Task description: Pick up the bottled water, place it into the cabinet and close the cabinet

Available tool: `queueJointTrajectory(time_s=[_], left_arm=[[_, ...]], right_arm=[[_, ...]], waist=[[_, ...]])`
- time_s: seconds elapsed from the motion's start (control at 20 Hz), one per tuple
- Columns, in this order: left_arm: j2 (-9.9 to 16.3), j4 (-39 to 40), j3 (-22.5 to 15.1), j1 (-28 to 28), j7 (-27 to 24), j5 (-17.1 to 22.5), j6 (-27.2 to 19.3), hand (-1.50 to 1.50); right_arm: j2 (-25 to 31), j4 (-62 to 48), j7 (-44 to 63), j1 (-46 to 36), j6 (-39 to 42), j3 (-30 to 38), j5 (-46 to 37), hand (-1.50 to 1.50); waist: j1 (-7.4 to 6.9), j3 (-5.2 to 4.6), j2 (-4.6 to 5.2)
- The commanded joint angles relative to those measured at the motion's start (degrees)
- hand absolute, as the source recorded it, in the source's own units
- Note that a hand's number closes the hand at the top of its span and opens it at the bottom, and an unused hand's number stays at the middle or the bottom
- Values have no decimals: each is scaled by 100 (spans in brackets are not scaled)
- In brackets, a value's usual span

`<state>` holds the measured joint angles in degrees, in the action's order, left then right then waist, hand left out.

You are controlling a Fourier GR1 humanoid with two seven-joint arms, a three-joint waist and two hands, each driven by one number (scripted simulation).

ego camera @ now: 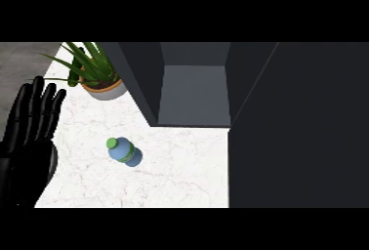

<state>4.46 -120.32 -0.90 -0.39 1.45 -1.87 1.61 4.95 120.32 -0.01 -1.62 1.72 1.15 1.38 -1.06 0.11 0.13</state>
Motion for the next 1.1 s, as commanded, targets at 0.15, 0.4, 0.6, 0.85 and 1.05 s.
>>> queueJointTrajectory(time_s=[0.15,0.4,0.6,0.85,1.05], left_arm=[[134,-253,-807,-18,-78,871,1097,-150],[-136,442,-1165,848,1080,2076,1238,-150],[224,-63,-846,1217,1653,2930,1404,-150],[598,-46,-266,1324,1730,3566,1812,-150],[904,-160,191,1799,1753,4058,2292,-150]], right_arm=[[111,458,66,355,71,-151,-262,-150],[-477,244,849,1145,129,-705,1073,-150],[-441,902,1356,1577,86,-679,1372,-150],[-394,1117,943,2318,386,-769,1488,-150],[-483,1218,877,2489,236,-1093,1275,-150]], waist=[[209,-14,-32],[241,-1,12],[131,-12,-28],[125,-11,-21],[107,-11,-22]])
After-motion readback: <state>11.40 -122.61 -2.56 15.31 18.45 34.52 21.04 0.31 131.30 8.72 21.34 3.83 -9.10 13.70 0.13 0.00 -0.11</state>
